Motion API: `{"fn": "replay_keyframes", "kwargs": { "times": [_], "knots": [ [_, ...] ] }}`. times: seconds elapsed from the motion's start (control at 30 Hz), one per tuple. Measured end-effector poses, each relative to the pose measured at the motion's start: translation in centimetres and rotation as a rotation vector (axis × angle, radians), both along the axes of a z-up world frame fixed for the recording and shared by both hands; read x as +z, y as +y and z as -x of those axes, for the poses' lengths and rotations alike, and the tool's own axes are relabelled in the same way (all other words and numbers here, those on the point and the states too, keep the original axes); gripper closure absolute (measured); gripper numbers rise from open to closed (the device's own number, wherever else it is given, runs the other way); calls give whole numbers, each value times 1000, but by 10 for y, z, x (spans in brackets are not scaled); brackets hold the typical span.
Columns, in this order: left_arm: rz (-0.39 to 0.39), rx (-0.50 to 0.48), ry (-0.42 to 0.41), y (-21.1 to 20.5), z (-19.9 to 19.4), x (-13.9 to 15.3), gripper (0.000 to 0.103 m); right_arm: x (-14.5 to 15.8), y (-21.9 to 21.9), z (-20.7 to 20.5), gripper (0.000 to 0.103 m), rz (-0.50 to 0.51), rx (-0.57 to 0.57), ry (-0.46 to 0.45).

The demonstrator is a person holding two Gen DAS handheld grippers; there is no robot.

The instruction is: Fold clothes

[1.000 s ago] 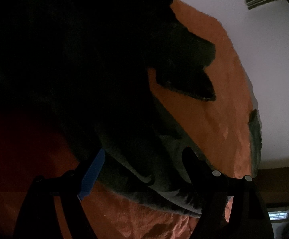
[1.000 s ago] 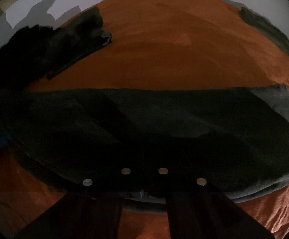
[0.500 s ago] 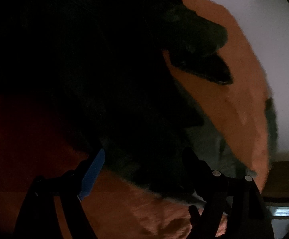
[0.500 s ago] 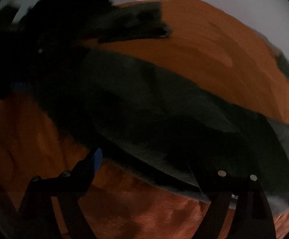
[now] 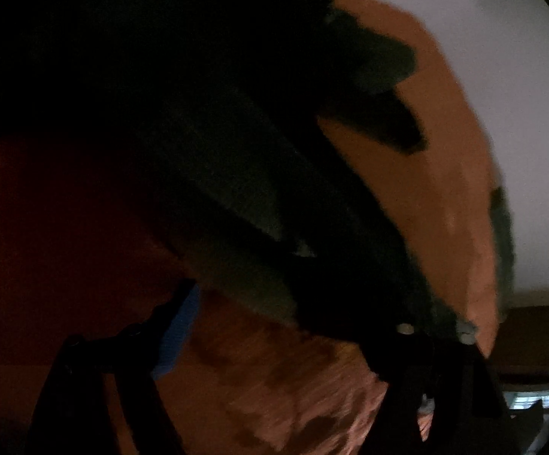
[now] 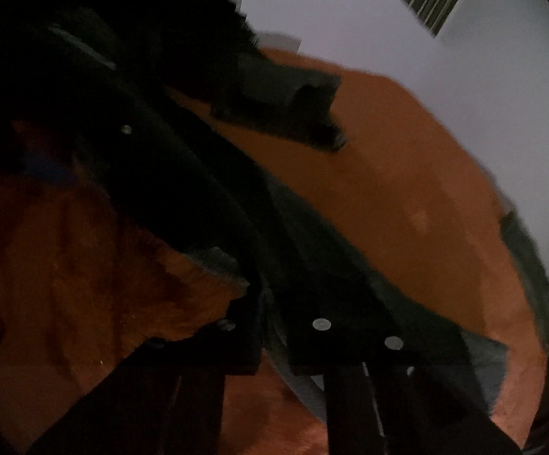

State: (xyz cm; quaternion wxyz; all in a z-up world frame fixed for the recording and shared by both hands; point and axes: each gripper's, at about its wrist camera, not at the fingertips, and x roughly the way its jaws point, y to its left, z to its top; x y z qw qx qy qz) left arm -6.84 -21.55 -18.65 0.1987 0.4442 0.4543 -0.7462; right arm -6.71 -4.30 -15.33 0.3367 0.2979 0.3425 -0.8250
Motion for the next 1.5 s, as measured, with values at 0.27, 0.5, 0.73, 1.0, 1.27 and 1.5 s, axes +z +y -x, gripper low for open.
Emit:
{"fn": "replay_keyframes", "kwargs": {
  "times": [0.27, 0.5, 0.73, 1.0, 1.27, 1.5],
  "knots": [
    [104, -35, 117, 16, -4, 41, 87, 54, 20, -24, 96, 45, -59, 130],
    [156, -81, 213, 52, -1, 71, 87, 97, 36, -33, 96, 24, -120, 271],
    [172, -134, 266, 75, -25, 99, 87, 162, 108, -1, 103, 57, -345, 353],
    [137, -217, 373, 88, -32, 124, 97, 142, 120, -4, 103, 54, -296, 104],
    [13, -79, 313, 40, -48, 112, 64, 74, 66, -42, 61, -52, -79, -61],
    [5, 320, 186, -49, -101, 87, 51, 20, 23, -80, 47, -158, 105, -96]
  ]
}}
